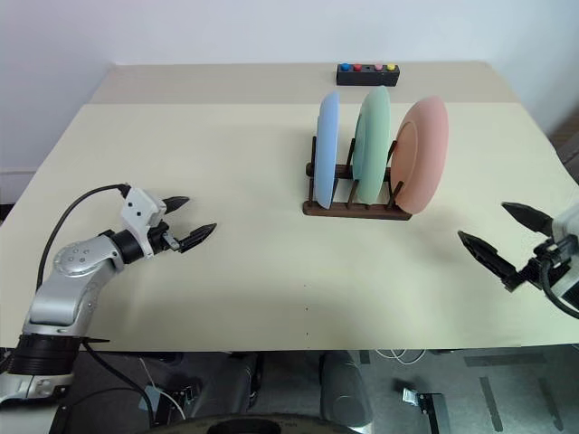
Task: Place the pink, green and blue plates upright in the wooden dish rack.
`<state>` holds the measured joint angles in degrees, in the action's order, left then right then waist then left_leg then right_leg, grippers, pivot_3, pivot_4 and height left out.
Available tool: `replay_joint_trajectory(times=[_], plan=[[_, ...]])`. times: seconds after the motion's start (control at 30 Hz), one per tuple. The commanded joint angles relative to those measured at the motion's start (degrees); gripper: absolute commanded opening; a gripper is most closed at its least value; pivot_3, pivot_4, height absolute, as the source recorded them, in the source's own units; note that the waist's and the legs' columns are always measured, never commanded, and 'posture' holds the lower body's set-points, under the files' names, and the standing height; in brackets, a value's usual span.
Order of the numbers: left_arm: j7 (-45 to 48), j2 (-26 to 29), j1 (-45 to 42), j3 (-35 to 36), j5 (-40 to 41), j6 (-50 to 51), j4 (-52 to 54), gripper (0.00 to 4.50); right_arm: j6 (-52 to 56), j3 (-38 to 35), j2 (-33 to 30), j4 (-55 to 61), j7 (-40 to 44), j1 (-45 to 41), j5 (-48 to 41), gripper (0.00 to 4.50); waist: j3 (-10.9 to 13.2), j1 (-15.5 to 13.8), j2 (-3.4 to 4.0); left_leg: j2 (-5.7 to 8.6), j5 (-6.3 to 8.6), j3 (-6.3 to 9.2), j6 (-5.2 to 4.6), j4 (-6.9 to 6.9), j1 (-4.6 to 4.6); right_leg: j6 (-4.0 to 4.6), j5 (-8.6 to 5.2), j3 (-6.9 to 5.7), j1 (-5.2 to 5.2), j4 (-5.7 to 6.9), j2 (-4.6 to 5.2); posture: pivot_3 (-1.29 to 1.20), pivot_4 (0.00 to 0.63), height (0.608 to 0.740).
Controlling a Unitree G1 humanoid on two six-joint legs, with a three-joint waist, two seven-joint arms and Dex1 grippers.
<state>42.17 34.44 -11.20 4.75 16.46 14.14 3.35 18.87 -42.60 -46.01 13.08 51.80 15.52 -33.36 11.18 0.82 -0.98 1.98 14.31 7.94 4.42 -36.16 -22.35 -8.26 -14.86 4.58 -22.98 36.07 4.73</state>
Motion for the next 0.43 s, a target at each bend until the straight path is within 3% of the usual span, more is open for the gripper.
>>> replay_joint_trajectory(times=[0.03,0.43], plan=[[-0.37,-0.27,1.07,0.81,0.05,-0.73,1.66,4.5,-3.7,-0.29,0.53,-3.86,0.64,-1.13,1.38,4.47,-0.01,0.15,0.02,0.0,0.0,0.0,0.0,0.01,0.01,0.0,0.0,0.0,0.0,0.0,0.0,0.0,0.15,0.74],[-1.68,-0.25,4.76,2.1,0.42,1.05,5.66,4.5,-6.36,5.99,1.73,-11.11,1.19,-5.17,3.09,4.47,-0.04,0.09,0.07,-0.01,0.0,0.0,0.0,0.01,0.02,-0.01,0.0,0.0,0.02,0.0,0.0,0.0,0.15,0.74]])
